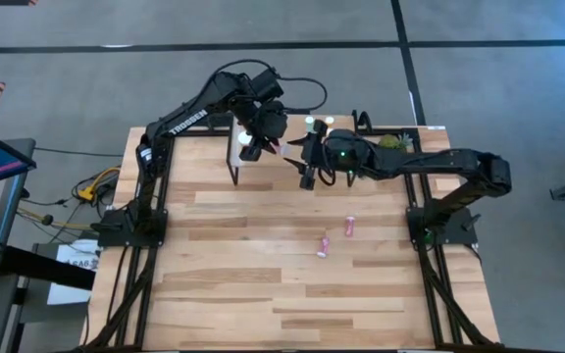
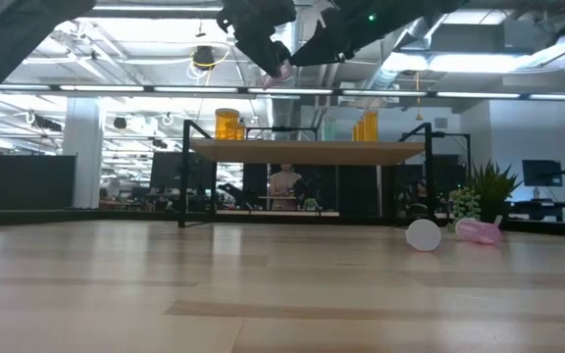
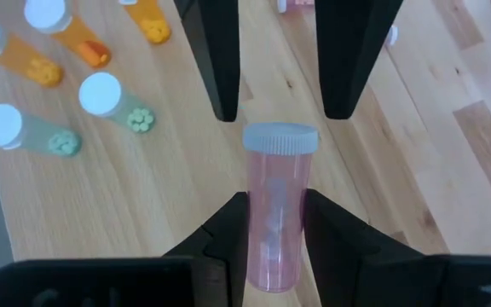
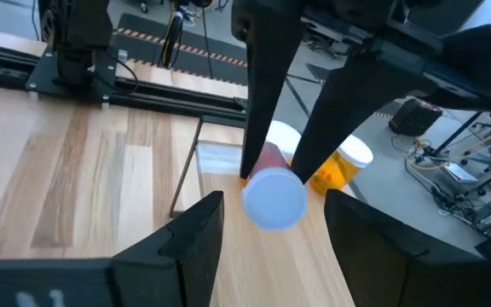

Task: Pick and place medicine bottles onto shelf by color
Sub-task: Put the bottom right pink pill bottle on the shelf

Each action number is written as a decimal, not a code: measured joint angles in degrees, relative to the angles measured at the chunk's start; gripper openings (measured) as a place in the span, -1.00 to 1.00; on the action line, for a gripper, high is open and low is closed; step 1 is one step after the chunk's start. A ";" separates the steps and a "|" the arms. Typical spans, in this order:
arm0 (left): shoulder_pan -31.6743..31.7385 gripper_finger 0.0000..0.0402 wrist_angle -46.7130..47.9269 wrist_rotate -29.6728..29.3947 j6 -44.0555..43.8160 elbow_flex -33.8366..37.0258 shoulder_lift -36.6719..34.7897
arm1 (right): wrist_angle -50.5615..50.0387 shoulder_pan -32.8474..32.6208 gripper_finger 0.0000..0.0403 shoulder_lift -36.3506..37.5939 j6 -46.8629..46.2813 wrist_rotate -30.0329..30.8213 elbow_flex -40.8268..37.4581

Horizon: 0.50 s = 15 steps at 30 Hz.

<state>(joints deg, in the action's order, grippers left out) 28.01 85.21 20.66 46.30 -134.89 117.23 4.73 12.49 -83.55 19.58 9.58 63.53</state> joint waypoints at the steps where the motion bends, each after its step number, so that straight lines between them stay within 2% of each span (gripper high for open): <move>1: 0.00 -0.59 -0.02 -0.02 -0.02 0.00 0.00 | 0.06 0.15 0.15 -0.08 -0.01 0.00 0.00; 15: -0.98 -0.59 -0.09 -0.54 0.18 0.00 0.00 | 1.39 1.53 0.14 -1.09 -1.23 -0.28 -0.02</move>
<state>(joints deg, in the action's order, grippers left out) 27.03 85.12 20.12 46.48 -134.89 117.23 6.12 14.02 -84.64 18.35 9.31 63.51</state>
